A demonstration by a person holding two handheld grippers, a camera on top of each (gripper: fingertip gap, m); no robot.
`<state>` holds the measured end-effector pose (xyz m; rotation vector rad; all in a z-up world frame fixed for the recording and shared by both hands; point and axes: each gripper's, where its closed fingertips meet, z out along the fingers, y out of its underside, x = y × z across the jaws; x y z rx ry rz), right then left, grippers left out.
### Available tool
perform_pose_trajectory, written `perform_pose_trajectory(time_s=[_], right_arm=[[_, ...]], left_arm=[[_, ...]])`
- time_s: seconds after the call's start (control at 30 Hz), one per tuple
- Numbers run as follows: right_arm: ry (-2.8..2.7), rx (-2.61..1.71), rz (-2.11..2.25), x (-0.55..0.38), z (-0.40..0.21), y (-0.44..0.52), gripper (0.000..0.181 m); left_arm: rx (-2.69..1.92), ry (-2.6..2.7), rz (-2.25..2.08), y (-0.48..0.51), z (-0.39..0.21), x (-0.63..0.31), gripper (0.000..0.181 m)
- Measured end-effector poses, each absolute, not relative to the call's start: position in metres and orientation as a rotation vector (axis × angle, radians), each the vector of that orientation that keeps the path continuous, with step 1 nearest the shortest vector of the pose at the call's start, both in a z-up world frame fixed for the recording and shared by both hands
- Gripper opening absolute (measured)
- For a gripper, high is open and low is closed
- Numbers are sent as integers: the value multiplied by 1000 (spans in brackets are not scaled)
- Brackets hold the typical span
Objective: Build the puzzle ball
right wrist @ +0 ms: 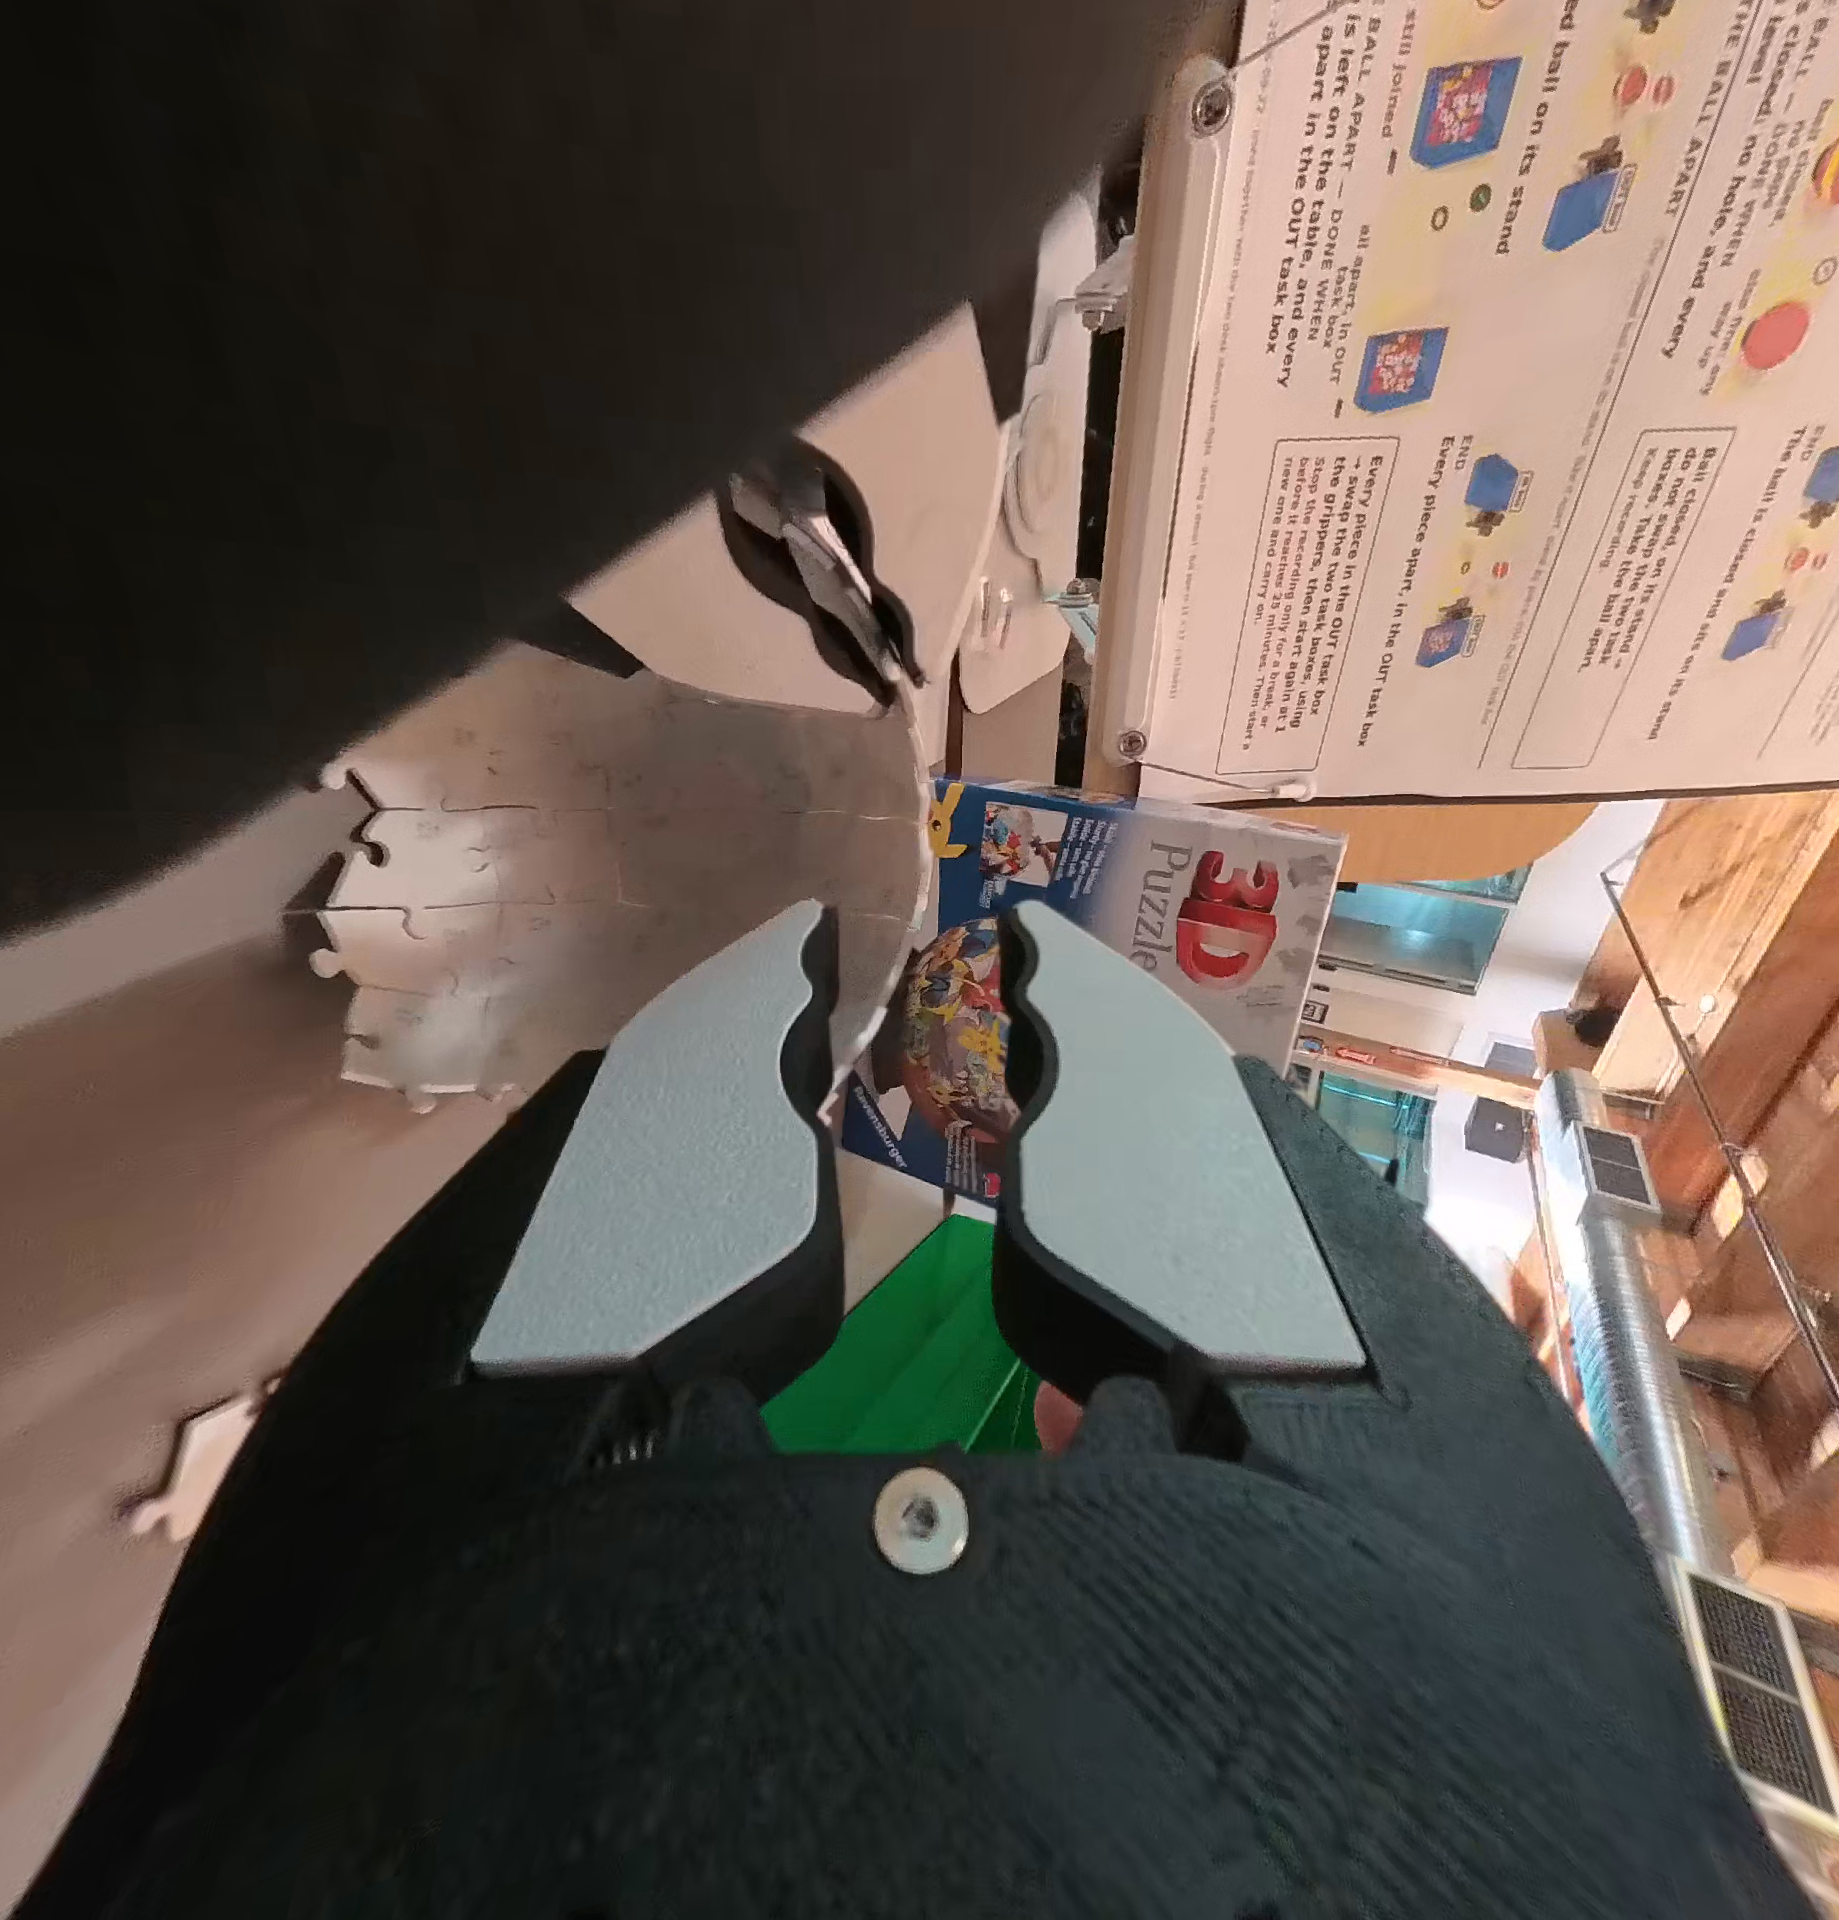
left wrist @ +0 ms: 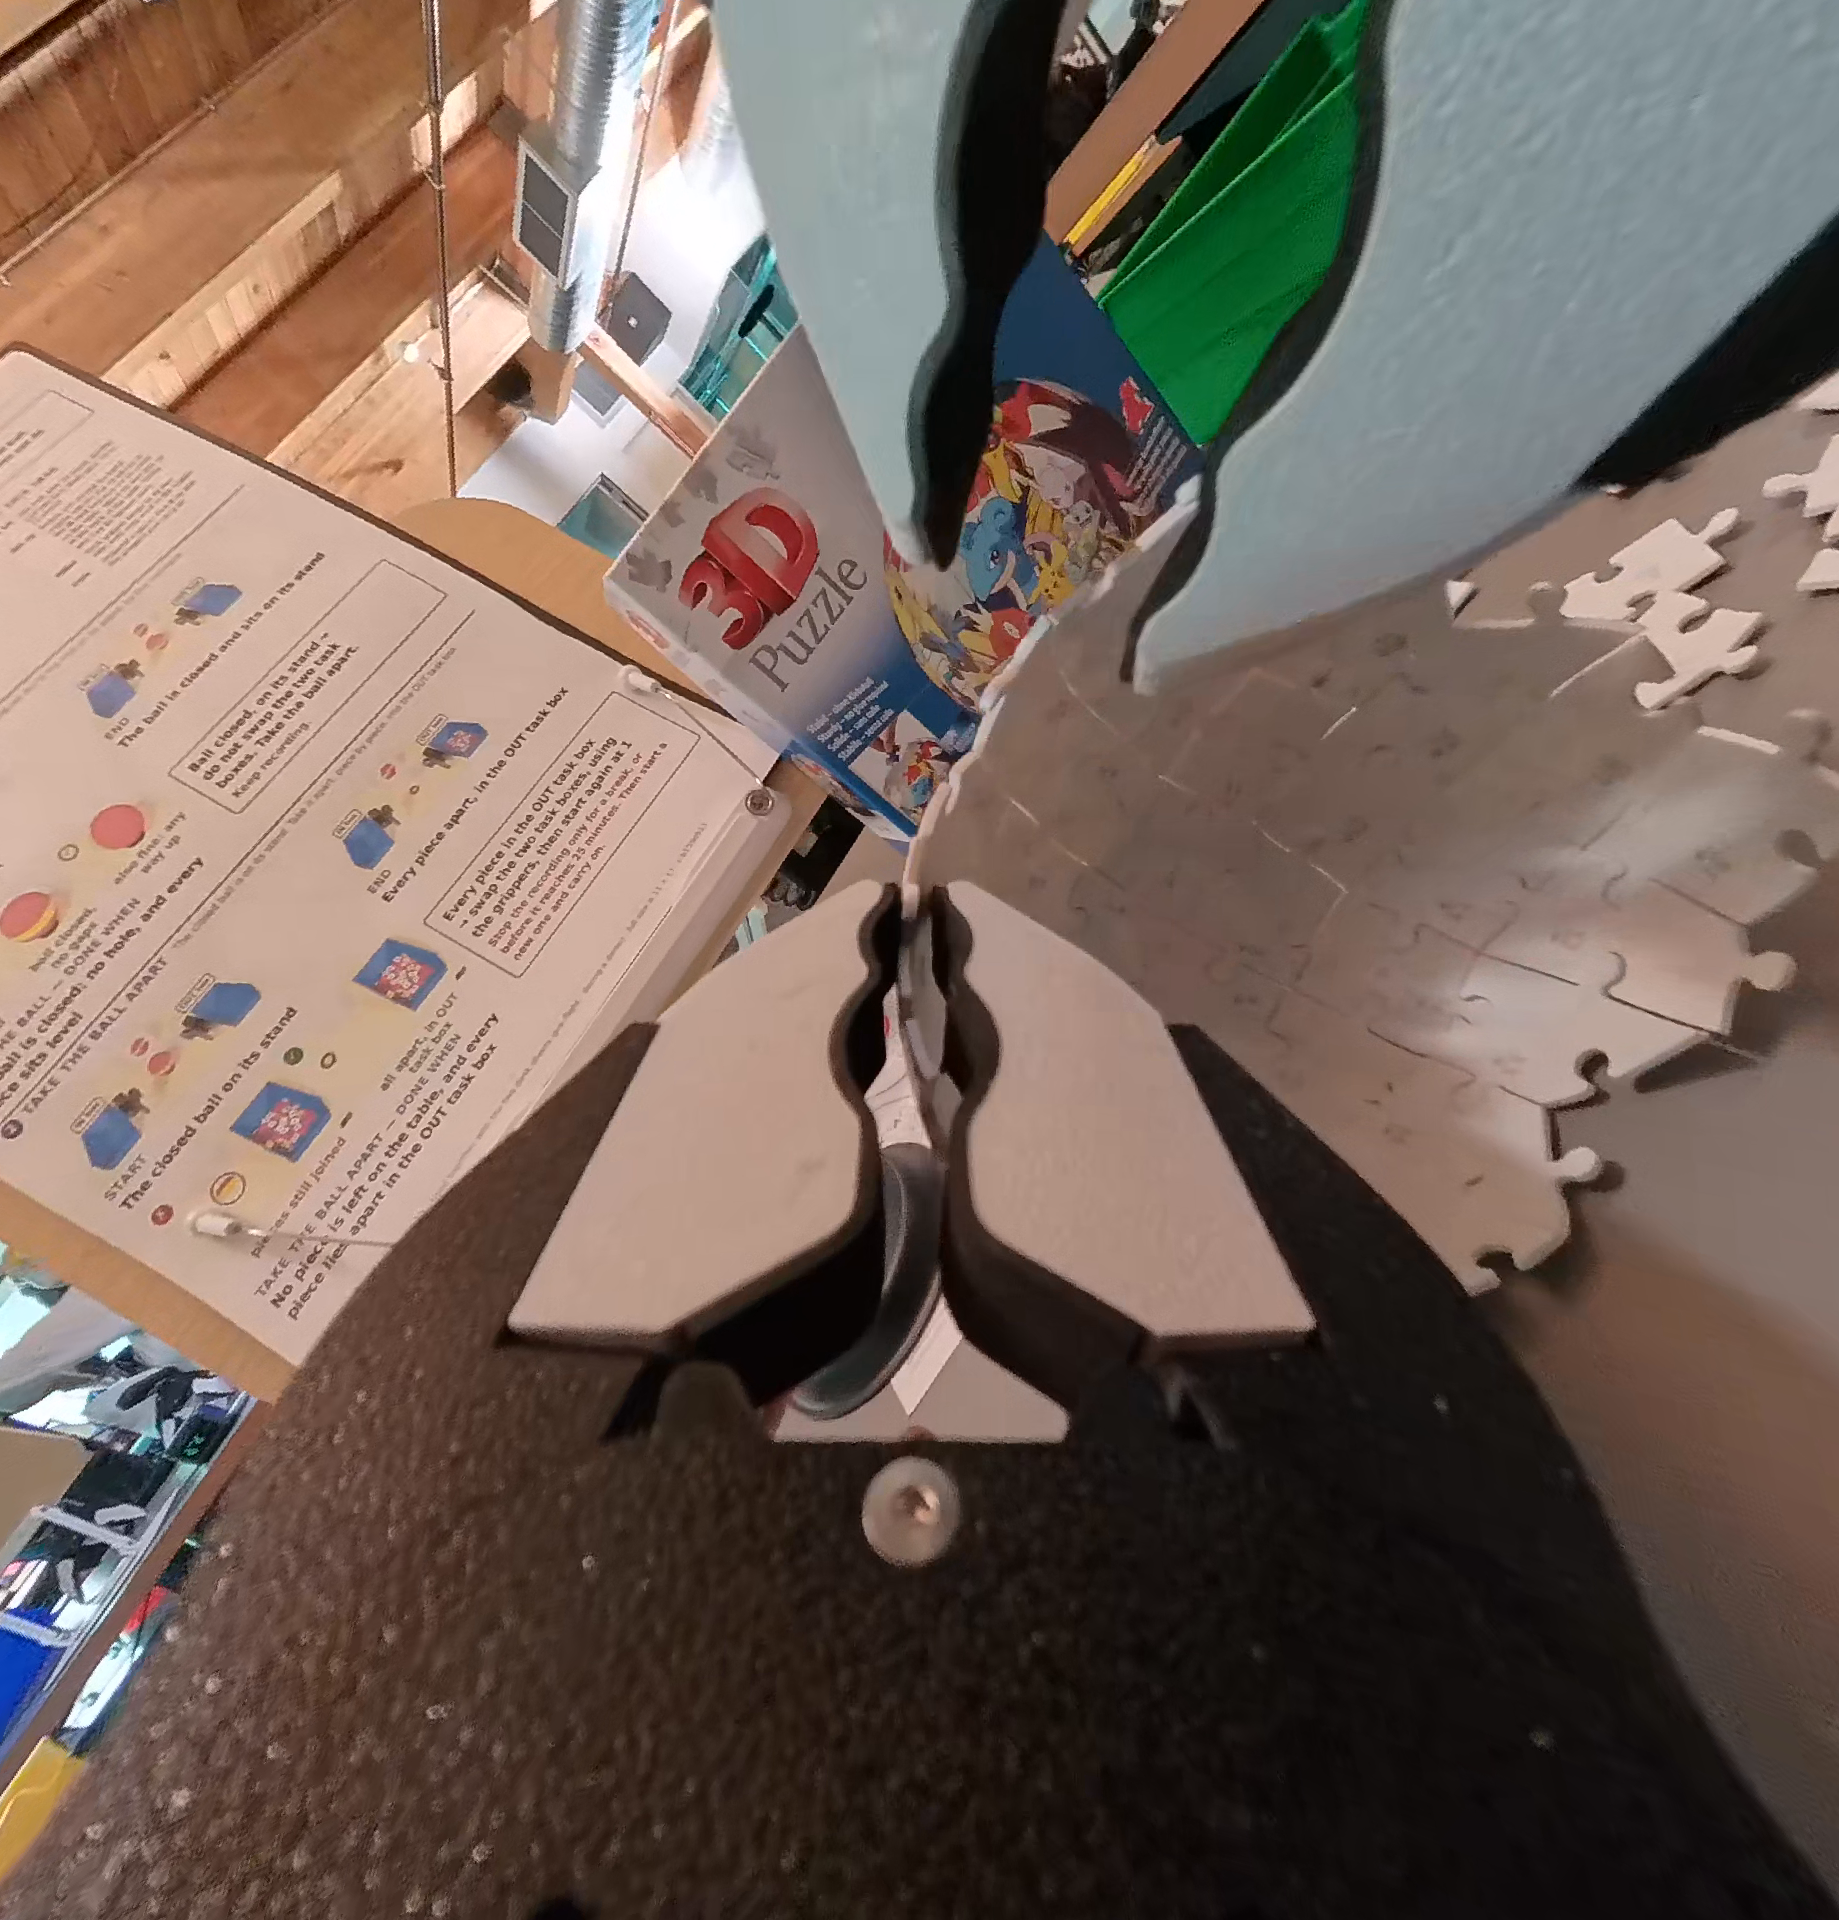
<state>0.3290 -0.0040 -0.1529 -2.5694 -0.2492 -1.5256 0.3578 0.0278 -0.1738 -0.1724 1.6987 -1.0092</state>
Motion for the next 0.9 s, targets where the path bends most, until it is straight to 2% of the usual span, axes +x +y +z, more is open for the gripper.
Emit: perform_pose_trajectory(time_s=[0.23, 0.57, 0.9], right_arm=[[-127, -2438, -1679, 331, -148, -10, 29], [112, -2343, -1588, 334, -161, -24, 30], [88, -2266, -1668, 338, -163, -26, 5]], left_arm=[[-185, 1663, -967, 32, -175, 360, 7], [-153, 1640, -961, 32, -175, 357, 8], [-169, 1639, -938, 34, -177, 360, 9]])
